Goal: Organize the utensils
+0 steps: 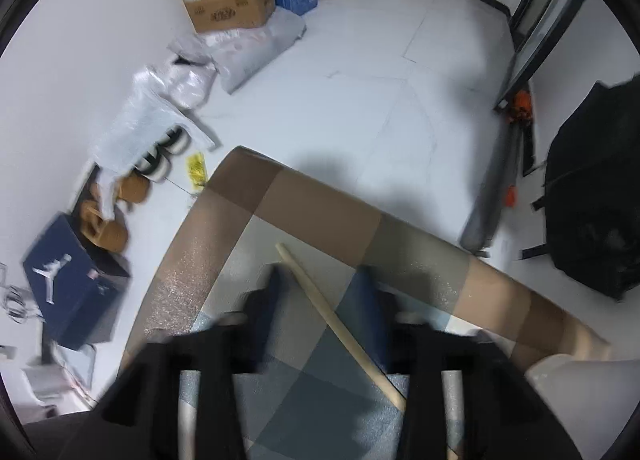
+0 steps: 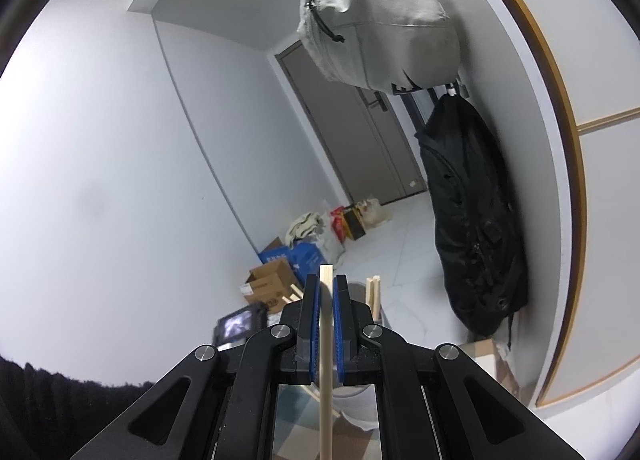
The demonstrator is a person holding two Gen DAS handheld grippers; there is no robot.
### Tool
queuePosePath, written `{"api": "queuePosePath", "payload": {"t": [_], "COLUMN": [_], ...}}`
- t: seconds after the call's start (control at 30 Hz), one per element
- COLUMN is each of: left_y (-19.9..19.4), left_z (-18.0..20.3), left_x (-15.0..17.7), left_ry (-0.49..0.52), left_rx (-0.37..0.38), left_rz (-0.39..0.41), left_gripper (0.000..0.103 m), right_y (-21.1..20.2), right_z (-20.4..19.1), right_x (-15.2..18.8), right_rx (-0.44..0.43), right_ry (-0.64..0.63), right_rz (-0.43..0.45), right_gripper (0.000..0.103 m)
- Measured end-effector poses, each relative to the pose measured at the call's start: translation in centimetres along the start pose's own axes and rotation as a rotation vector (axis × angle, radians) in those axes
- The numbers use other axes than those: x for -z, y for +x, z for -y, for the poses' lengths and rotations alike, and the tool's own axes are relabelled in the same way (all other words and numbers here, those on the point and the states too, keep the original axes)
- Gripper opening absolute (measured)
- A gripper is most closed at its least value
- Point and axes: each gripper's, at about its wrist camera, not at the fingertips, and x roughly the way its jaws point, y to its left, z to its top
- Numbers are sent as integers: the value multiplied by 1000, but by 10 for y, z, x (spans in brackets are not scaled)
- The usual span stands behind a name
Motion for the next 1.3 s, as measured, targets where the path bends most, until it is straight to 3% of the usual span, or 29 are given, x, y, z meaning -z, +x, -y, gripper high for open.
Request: {"api": "queuePosePath", "payload": {"t": [0.03, 0.1, 0.43, 0.63, 0.77, 0.97, 1.13, 1.3], "left_y": [0, 1, -25, -64, -96, -132, -165, -203], "left_z": [2, -1, -46, -65, -64, -69, -73, -62], "left_x": [3, 7, 33, 51, 61, 72, 78, 62], "left_ry": [-1, -4, 14, -21, 18, 57, 105, 110], "left_rx": [15, 26, 209, 332, 407, 510, 578, 677], "left_rz": [8, 24, 95, 201, 303, 391, 470, 551], "left_gripper": [6, 2, 1, 1, 1, 1, 1, 1], "right_y": [0, 0, -3, 0, 4, 9, 11, 21], "right_z": [1, 3, 1, -8, -16, -24, -30, -40], "right_x": [-1, -2, -1, 4, 5, 4, -8, -39], "right_rx": [-1, -3, 1, 12, 12, 18, 19, 10], "right_ry": [5, 12, 0, -36, -62, -75, -80, -111], "right_rz": [2, 7, 11, 6, -7, -15, 2, 67], "right_gripper": [6, 6, 6, 6, 6, 6, 6, 6]}}
